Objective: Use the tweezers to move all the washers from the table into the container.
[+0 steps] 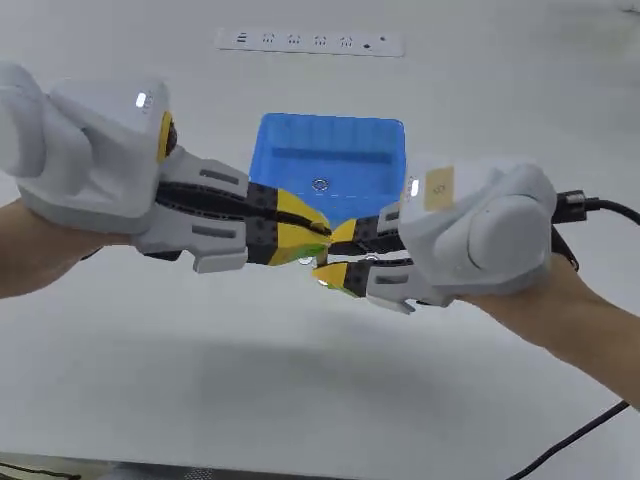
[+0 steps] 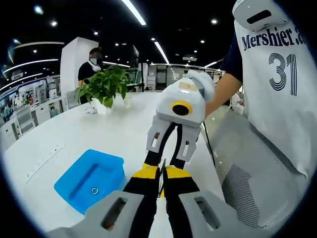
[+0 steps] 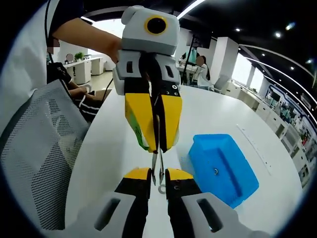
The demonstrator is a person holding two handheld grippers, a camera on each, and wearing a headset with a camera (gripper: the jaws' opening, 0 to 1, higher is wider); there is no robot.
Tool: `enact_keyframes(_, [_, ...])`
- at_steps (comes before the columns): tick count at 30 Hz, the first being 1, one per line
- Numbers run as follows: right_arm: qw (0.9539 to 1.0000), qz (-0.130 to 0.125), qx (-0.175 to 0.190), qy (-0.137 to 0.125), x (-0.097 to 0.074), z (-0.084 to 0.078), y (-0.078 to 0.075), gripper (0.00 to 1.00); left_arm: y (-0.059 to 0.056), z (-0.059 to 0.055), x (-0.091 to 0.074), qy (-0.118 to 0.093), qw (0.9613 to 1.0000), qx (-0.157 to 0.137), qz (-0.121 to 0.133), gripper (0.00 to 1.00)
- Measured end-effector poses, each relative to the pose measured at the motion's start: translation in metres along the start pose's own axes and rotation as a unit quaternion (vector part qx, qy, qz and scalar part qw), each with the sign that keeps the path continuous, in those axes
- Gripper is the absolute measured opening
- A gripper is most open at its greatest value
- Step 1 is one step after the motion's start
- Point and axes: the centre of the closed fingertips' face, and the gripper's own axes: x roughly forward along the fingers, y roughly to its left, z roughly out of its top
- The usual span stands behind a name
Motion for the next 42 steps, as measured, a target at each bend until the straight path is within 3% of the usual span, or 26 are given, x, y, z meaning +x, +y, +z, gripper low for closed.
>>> enact_keyframes(18, [0.9993,0.005,0.037,0.001,0.015,-0.022,-0.008,0.13,0.013,-0.022,0.01,0.017,0.9997,-0.01,-0.01,0.06])
enact_keyframes(25, [0.9989,-0.001,0.046,-0.003,0.014,-0.022,-0.015,0.12,0.021,-0.02,0.01,0.009,0.9999,-0.009,-0.002,0.06])
enact_keyframes(42, [0.9986,0.002,0.054,0.004,0.015,-0.026,-0.014,0.12,0.021,-0.021,0.012,0.014,0.9998,-0.015,-0.008,0.06])
